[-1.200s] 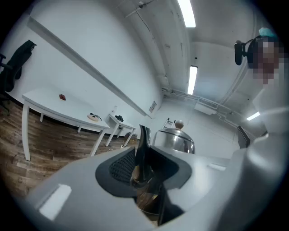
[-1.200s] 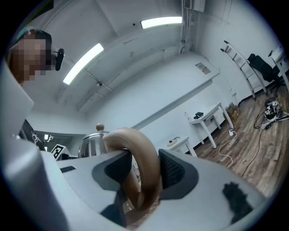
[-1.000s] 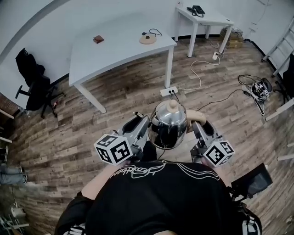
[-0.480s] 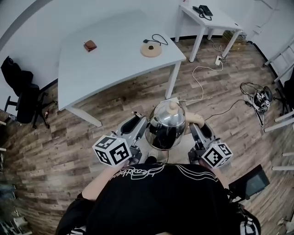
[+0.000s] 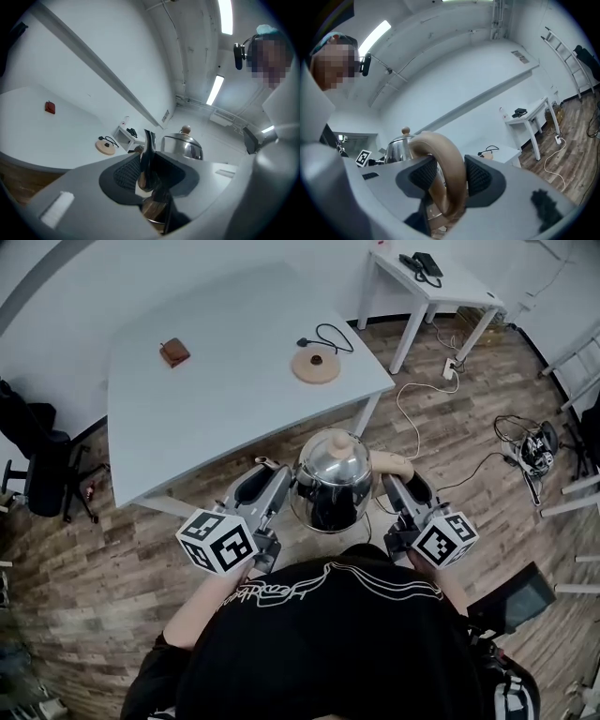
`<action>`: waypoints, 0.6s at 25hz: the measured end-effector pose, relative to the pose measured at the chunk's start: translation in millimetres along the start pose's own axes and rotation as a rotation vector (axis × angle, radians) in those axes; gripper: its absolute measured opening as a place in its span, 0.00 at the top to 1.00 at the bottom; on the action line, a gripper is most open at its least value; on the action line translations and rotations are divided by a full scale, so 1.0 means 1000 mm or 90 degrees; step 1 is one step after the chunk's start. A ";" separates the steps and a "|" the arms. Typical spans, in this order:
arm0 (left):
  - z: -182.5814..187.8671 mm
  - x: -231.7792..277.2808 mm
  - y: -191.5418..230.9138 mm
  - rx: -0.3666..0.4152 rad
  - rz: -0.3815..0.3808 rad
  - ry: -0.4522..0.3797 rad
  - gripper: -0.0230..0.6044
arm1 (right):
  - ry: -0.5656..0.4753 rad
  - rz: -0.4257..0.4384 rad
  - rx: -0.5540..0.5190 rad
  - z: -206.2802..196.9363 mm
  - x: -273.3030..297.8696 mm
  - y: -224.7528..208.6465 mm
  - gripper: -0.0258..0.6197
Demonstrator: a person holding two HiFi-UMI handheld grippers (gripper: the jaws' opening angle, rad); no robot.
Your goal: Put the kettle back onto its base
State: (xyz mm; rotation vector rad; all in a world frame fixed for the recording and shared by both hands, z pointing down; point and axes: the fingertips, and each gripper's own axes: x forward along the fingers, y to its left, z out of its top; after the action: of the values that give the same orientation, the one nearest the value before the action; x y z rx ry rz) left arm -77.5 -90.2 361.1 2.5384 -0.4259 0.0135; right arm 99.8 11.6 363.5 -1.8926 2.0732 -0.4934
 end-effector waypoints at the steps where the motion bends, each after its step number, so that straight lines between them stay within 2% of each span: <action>1: 0.002 0.004 0.004 0.001 -0.001 0.002 0.80 | 0.000 0.001 0.001 0.001 0.006 -0.004 0.68; 10: 0.016 0.064 0.049 0.010 0.018 0.015 0.80 | 0.011 0.021 0.017 0.005 0.069 -0.057 0.68; 15: 0.050 0.150 0.109 -0.009 0.034 0.036 0.80 | 0.052 0.027 0.035 0.025 0.157 -0.123 0.68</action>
State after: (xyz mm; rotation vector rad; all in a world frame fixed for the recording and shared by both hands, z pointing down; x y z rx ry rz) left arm 27.4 -247.9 391.7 2.5053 -0.4703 0.1023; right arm 206.3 -155.2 397.9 -1.8227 2.1225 -0.6220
